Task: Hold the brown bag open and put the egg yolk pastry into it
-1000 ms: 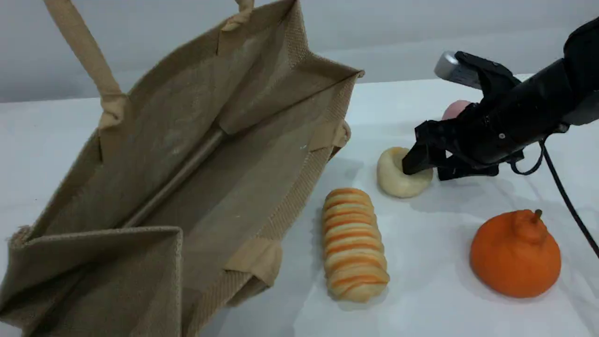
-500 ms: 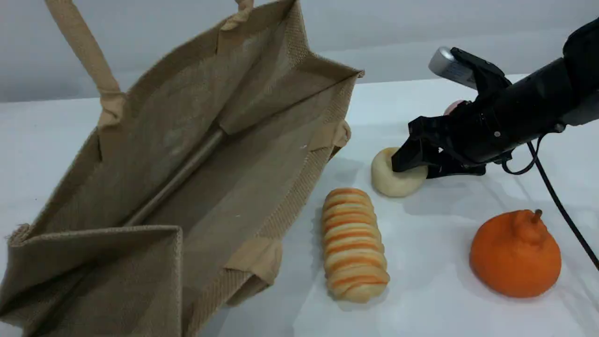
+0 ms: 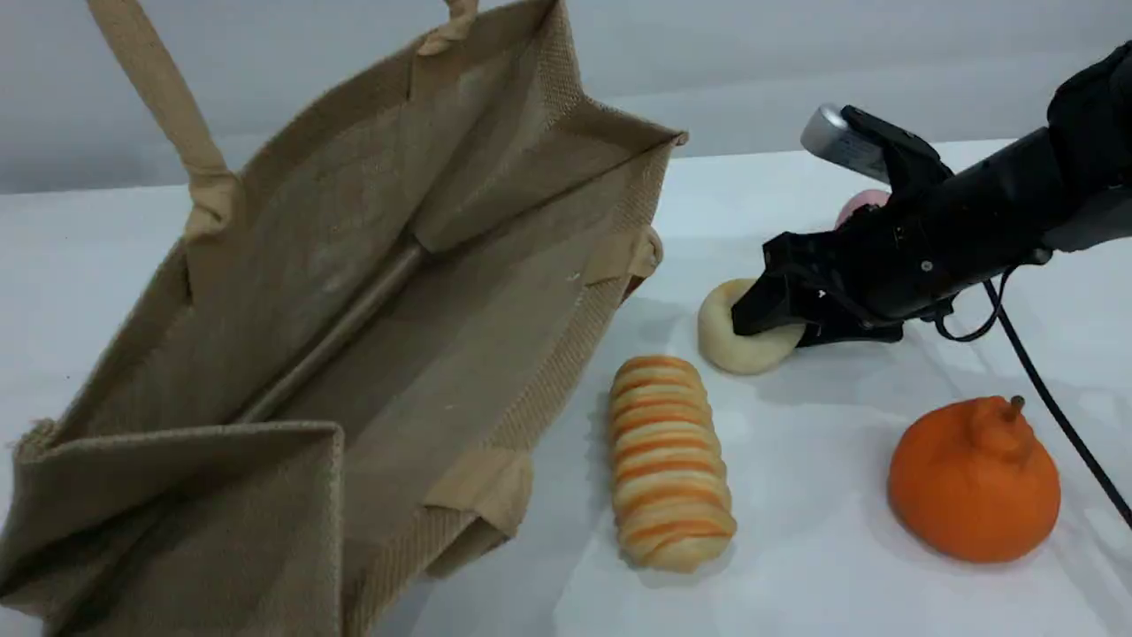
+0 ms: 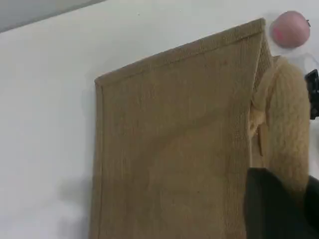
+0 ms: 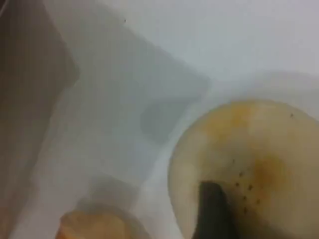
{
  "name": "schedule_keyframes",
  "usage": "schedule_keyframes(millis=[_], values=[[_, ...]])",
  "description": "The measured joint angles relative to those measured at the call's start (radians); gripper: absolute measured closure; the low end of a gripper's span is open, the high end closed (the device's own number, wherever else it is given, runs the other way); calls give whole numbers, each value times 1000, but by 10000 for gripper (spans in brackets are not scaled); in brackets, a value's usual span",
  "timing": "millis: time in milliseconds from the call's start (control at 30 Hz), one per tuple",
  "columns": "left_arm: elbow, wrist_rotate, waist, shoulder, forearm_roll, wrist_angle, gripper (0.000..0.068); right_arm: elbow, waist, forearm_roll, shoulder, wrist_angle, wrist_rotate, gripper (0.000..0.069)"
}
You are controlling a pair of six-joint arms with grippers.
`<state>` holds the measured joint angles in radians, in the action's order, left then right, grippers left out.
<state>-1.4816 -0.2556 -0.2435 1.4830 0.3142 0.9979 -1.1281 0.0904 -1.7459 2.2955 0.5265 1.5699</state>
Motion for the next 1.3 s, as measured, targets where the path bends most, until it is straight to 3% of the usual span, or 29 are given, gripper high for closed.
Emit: schedule_keyframes(millis=[100,300,567,800,1067,1300], values=[[0,0,0,0,0,0,596,0,0,0,0,-1,0,364],[0,-19,0,0,0,0,596,3,-1,12,-30,6,-2,612],[1,-121,0,4,30,-22,596,5,-55,300,-217,9,-278,615],[-56,-158,0,78,82,-24,596,16,-81,530,-422,117,-511,624],[-97,-184,-3,113,120,-23,596,144,-80,526,-613,182,-522,629],[-97,-207,-58,112,140,-9,596,244,-78,485,-756,202,-521,633]])
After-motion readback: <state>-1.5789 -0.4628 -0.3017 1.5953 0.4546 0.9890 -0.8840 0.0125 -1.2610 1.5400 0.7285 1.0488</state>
